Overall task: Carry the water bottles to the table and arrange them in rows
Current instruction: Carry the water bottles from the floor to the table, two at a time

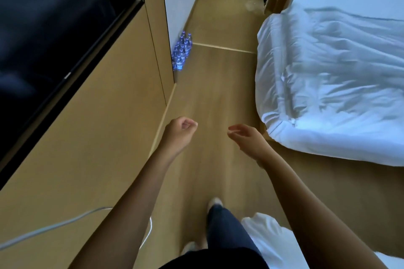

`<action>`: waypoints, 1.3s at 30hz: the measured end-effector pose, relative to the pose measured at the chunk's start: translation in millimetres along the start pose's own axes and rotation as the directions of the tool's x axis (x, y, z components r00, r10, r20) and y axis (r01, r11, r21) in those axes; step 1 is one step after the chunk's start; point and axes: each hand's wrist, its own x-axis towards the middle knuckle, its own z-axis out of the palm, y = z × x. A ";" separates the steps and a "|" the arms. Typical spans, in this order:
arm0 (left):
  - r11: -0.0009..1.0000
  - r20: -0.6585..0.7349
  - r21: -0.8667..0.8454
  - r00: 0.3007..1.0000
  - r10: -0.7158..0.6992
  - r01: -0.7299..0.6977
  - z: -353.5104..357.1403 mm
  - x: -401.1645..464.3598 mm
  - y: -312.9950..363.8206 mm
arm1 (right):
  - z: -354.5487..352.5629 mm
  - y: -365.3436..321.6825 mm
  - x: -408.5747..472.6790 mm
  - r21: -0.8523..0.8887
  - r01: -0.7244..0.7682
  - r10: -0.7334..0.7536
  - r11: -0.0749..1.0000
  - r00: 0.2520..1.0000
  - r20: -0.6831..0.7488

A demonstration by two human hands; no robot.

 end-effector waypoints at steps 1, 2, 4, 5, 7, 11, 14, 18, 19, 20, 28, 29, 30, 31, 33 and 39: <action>1.000 0.000 0.011 1.000 -0.006 0.006 -0.1 18.9 3.0 | -4.8 -3.4 19.8 -0.004 0.000 0.000 1.000 1.000 0.005; 1.000 0.001 0.015 1.000 -0.016 0.016 0.6 38.0 5.9 | -9.7 -6.2 40.3 -0.008 0.001 -0.001 1.000 1.000 0.008; 0.999 -0.004 0.017 0.999 -0.032 0.033 4.9 79.1 12.6 | -21.3 -10.4 85.3 -0.014 0.014 -0.014 1.000 1.000 0.007; 0.999 -0.013 0.020 0.999 -0.040 0.040 8.0 101.1 17.4 | -28.1 -12.8 109.3 -0.020 0.024 -0.024 1.000 1.000 0.010; 0.999 -0.033 0.022 0.998 -0.046 0.046 16.8 148.0 33.3 | -44.5 -21.7 160.1 -0.032 0.046 -0.045 0.998 0.999 0.020; 0.998 -0.029 0.030 0.998 -0.057 0.058 44.3 242.2 79.8 | -86.2 -46.6 258.8 -0.054 0.072 -0.069 0.996 0.996 0.053; 0.999 -0.038 0.014 0.998 -0.044 0.045 60.3 307.5 120.5 | -118.9 -68.8 322.4 -0.057 0.081 -0.078 0.995 0.996 0.049; 1.000 -0.057 0.021 0.998 -0.010 0.011 63.5 382.9 159.3 | -153.3 -93.2 390.1 -0.039 0.072 -0.071 0.997 0.997 0.031; 1.000 -0.066 0.019 0.998 -0.010 0.011 63.1 399.4 164.4 | -159.3 -97.2 404.0 -0.032 0.064 -0.063 0.997 0.997 0.035; 1.000 -0.072 0.015 0.997 -0.011 0.012 63.0 416.5 169.1 | -164.8 -101.4 418.5 -0.027 0.058 -0.057 0.998 0.998 0.038; 1.000 -0.005 -0.002 1.000 -0.015 0.015 75.7 575.2 197.6 | -193.9 -140.1 563.8 -0.052 0.047 -0.045 0.998 0.998 0.049; 1.000 0.001 -0.012 1.000 -0.012 0.012 77.3 598.3 201.6 | -198.1 -146.7 585.7 -0.053 0.042 -0.040 0.998 0.998 0.043; 1.000 0.006 -0.025 1.000 -0.009 0.009 79.0 622.3 206.9 | -203.1 -154.3 608.7 -0.053 0.038 -0.036 0.998 0.999 0.035; 0.999 0.009 -0.034 1.000 -0.006 0.006 80.1 647.1 213.3 | -208.4 -163.1 632.4 -0.051 0.035 -0.034 0.998 0.999 0.025; 0.999 0.018 -0.035 1.000 -0.006 0.006 79.3 695.7 228.9 | -220.1 -183.1 678.4 -0.051 0.038 -0.037 0.998 0.999 0.011; 1.000 0.029 -0.002 1.000 0.007 -0.007 61.3 817.6 280.6 | -248.1 -233.9 788.0 -0.039 0.036 -0.037 0.999 0.999 -0.017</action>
